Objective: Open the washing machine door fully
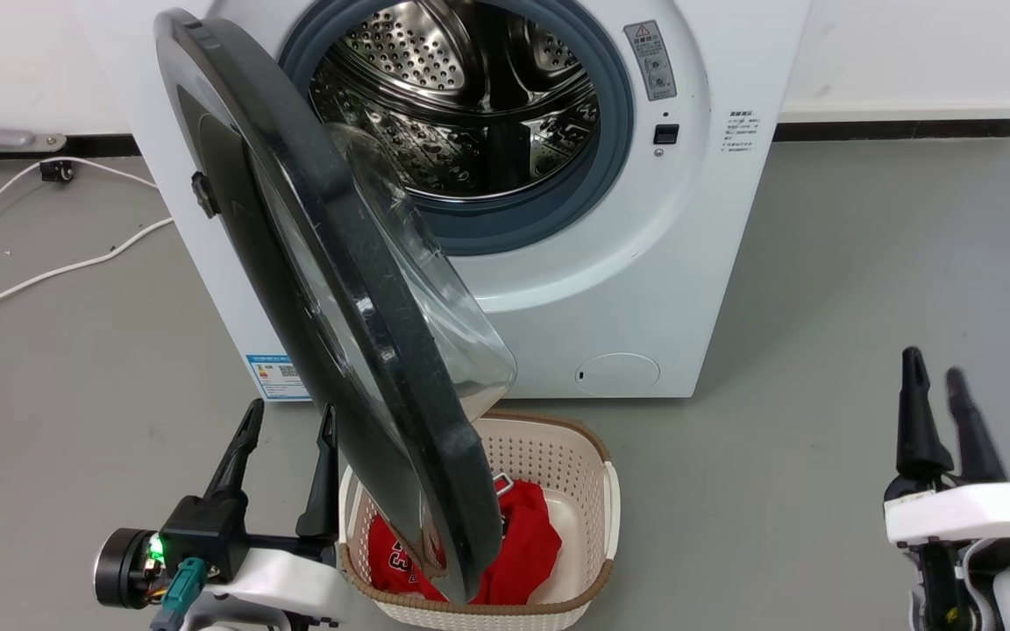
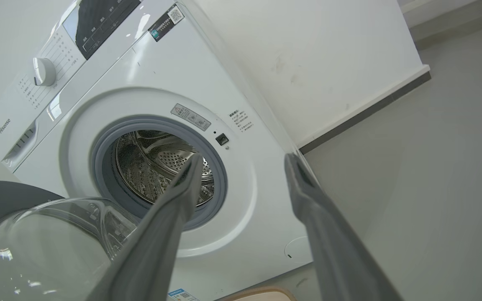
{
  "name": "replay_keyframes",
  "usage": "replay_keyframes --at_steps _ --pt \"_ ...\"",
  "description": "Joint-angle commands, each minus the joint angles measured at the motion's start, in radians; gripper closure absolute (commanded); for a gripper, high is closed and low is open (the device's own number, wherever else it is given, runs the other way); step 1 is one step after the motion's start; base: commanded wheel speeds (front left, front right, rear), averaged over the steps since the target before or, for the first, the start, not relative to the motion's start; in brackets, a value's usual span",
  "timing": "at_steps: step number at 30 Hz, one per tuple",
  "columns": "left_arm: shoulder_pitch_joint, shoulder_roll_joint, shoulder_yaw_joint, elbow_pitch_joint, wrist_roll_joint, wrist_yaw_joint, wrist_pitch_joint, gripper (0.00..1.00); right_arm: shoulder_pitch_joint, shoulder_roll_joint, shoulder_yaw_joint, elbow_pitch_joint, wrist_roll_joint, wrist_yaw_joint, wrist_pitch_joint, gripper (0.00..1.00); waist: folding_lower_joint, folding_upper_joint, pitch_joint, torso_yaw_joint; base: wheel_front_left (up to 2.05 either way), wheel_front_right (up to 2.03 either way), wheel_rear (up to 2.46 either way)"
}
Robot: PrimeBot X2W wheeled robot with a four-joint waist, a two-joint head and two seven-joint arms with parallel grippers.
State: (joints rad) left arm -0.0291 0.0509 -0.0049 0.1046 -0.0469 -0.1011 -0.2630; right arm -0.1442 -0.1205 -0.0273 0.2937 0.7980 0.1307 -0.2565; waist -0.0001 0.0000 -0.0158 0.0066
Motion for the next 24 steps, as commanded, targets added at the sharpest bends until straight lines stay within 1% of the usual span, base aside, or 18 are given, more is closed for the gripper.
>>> replay_keyframes --at_steps 1,2,3,6,8,10,11,14,17,24 --pt "0.008 -0.001 0.002 0.000 0.001 0.004 -0.003 0.00 0.012 0.005 -0.020 -0.028 -0.103 0.000 -0.006 0.00 0.0001 0.0000 0.001 0.000 0.00 0.00 0.00" --pt "0.008 -0.001 0.003 0.000 0.001 0.004 -0.003 0.00 0.015 0.010 -0.040 -0.054 -0.202 0.000 -0.008 0.00 0.0001 0.0000 0.001 0.000 0.00 0.00 0.00" --pt "0.008 -0.001 0.004 -0.001 0.001 0.004 -0.003 0.00 0.020 0.009 -0.060 -0.088 -0.326 0.000 -0.009 0.00 0.0001 0.0000 0.001 -0.001 0.00 0.00 0.00" --pt "0.006 -0.001 0.007 0.000 0.001 0.003 -0.003 0.00 0.049 0.047 -0.094 -0.179 -0.591 0.000 -0.008 0.00 0.0001 0.0000 0.001 0.000 0.00 0.00 0.00" --pt "0.003 -0.001 0.008 0.001 0.003 0.003 -0.003 0.00 0.068 0.059 -0.093 -0.227 -0.705 0.000 -0.008 0.00 0.0001 0.0000 0.000 0.001 0.00 0.00 0.00" --pt "0.000 -0.001 0.009 0.001 0.005 0.002 -0.003 0.00 0.095 0.067 -0.086 -0.263 -0.777 0.000 -0.008 0.00 0.0001 0.0000 -0.001 0.002 0.00 0.00 0.00" --pt "-0.001 -0.001 0.009 0.000 0.006 0.002 -0.003 0.00 0.111 0.070 -0.081 -0.274 -0.803 0.000 -0.008 0.00 0.0001 0.0000 -0.002 0.002 0.00 0.00 0.00" --pt "0.000 -0.001 0.010 -0.002 0.009 0.000 -0.003 0.00 0.150 0.071 -0.066 -0.278 -0.792 0.000 -0.005 0.00 0.0001 0.0000 -0.003 0.002 0.00 0.00 0.00" --pt "0.001 -0.001 0.011 -0.004 0.010 -0.001 -0.003 0.00 0.174 0.071 -0.061 -0.252 -0.775 0.000 -0.003 0.00 0.0001 0.0000 -0.003 0.002 0.00 0.00 0.00" --pt "-0.010 0.001 0.011 -0.002 0.017 -0.003 -0.003 0.00 0.171 0.071 -0.058 -0.195 -0.776 0.000 -0.007 0.00 0.0001 0.0000 -0.001 0.001 0.00 0.00 0.00"
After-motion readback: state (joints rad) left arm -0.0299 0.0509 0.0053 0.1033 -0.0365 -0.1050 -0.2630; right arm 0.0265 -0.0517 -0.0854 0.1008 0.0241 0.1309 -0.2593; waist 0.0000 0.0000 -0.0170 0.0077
